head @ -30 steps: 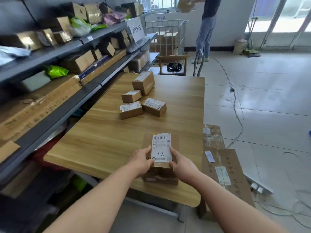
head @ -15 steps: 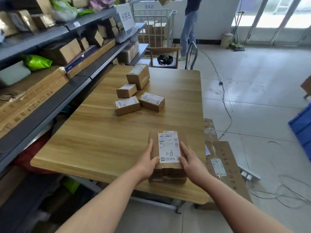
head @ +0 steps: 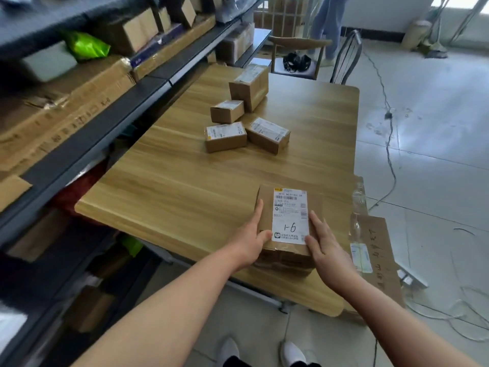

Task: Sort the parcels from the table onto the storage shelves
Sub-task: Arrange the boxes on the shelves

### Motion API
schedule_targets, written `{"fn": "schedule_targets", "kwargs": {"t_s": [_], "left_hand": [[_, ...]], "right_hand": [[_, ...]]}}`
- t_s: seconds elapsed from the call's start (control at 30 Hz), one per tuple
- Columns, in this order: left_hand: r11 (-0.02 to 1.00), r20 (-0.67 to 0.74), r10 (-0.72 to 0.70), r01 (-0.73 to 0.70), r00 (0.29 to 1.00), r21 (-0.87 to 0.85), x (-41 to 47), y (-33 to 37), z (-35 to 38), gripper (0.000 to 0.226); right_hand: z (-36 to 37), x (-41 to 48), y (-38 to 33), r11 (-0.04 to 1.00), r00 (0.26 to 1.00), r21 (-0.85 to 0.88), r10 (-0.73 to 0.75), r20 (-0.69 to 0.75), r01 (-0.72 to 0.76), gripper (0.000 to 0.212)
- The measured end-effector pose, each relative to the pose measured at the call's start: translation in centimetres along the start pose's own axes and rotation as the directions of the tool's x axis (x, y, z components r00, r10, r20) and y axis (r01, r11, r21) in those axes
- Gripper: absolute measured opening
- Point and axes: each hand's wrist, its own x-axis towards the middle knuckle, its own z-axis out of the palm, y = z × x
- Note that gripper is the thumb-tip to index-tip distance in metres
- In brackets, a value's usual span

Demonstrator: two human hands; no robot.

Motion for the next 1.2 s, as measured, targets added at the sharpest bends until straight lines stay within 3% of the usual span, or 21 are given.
{"fn": "schedule_targets", "kwargs": {"t_s": [0.1,0.27,0.47,0.63,0.77,0.93,1.2], "left_hand": [[0.998,-0.071,-0.047,0.045,0.996,-0.032,-1.0,0.6,0.7,0.074],[0.979,-0.235,-0.166,0.132,0.958,-0.155,-2.9,0.7,2.5,0.072],[0.903,-0.432,-0.362,0.197,0.826,-0.381,-7.5,-1.8,3.1,0.070],[0.823,-0.570,-0.501,0.155,0.652,-0.546,-14.9,-4.4,2.7,0.065],[0.776,-0.641,-0.603,0.164,0.475,-0.609,-22.1,-6.8,2.9,0.065],[0.691,-0.651,-0.717,0.135,0.249,-0.710,-31.8,-10.5,4.4,0.065],[0.578,-0.578,-0.816,0.014,0.012,-0.816,-47.5,-16.1,8.4,0.066]], "right_hand": [[-0.3,0.0,0.3,1.000,0.999,-0.012,-0.024,0.027,0.024,0.055],[-1.3,1.6,0.2,0.983,0.974,0.044,-0.185,0.133,0.181,0.056],[-0.4,2.0,-2.9,0.932,0.857,0.105,-0.361,0.367,0.348,0.056],[3.0,-0.9,-7.3,0.850,0.671,0.151,-0.497,0.551,0.505,0.063],[6.8,-5.0,-10.9,0.747,0.475,0.238,-0.600,0.643,0.621,0.064],[12.2,-12.3,-15.2,0.649,0.225,0.369,-0.645,0.730,0.666,0.065],[20.6,-27.6,-19.6,0.495,-0.069,0.453,-0.615,0.785,0.741,0.065]]}}
